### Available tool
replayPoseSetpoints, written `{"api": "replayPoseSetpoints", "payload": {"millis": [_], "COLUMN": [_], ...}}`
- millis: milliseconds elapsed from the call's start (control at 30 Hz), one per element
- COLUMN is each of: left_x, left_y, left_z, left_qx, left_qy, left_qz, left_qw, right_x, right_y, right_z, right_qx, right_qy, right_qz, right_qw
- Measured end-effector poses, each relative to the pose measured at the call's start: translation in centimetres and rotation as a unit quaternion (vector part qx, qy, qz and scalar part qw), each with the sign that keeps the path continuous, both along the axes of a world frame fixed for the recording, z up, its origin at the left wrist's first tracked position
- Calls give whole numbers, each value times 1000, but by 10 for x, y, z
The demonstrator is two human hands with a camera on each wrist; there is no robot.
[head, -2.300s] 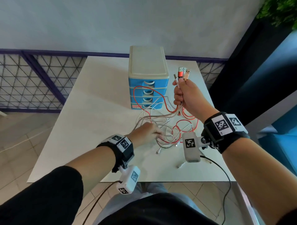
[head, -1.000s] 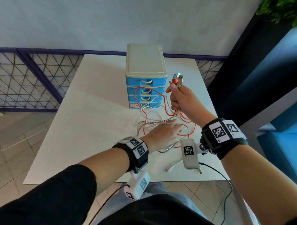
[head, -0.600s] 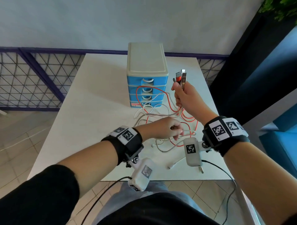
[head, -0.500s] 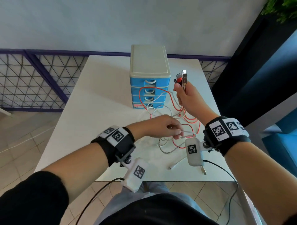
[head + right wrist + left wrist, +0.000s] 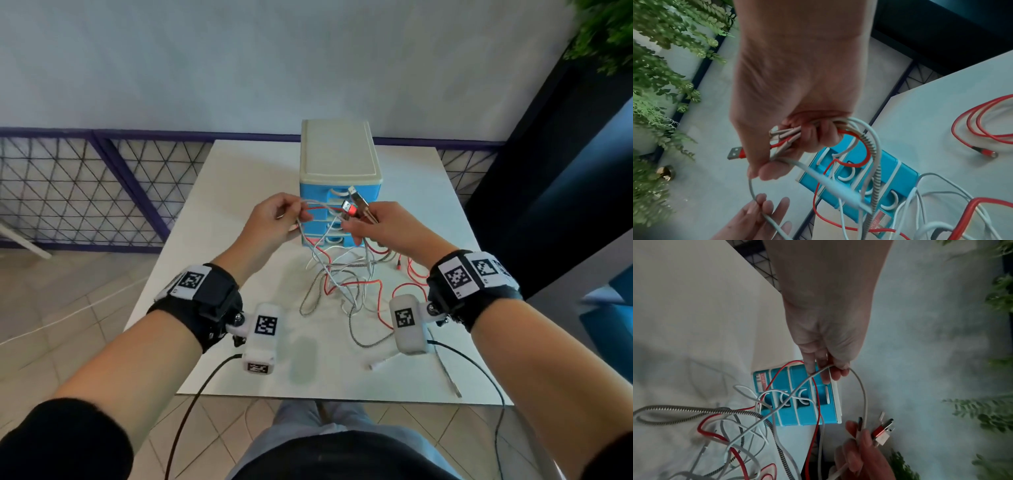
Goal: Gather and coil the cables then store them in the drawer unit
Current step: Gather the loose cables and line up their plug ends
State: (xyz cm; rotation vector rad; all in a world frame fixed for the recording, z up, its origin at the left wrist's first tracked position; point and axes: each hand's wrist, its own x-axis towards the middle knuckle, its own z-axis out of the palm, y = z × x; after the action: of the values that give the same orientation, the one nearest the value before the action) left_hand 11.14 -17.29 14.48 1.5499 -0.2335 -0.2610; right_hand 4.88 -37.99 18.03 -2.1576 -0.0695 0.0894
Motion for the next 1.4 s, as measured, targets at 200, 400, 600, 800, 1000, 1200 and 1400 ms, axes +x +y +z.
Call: {"api": "replayPoseSetpoints", "payload": {"millis": [200, 400, 600, 800, 1000, 1200, 1400], "left_x": [9, 4, -14, -10, -25, -41, -39], "left_y": [37, 34, -4, 2, -3, -21, -21], "left_z": [-12, 3, 40, 36, 49, 48, 42], "left_qx": [46, 311, 366, 151, -86, -7, 91], "left_qy": [12, -216, -269, -60, 38, 4, -45], "left_qz": [43, -33, -121, -57, -29, -35, -40], "left_qw": [998, 925, 883, 985, 995, 999, 994], "right_x": [2, 10, 15, 13, 8, 12, 9], "right_y": [-8, 7, 32, 14, 25, 48, 55], "right_z": [-2, 5, 12, 8, 5, 4, 7], "right_qx": [-4, -43, -39, 204, 385, 460, 484], "right_qy": [-1, -21, -35, 38, 33, 29, 18], "right_qz": [-56, -64, -35, -113, -50, -64, -62], "right_qw": [998, 997, 998, 972, 921, 885, 872]}}
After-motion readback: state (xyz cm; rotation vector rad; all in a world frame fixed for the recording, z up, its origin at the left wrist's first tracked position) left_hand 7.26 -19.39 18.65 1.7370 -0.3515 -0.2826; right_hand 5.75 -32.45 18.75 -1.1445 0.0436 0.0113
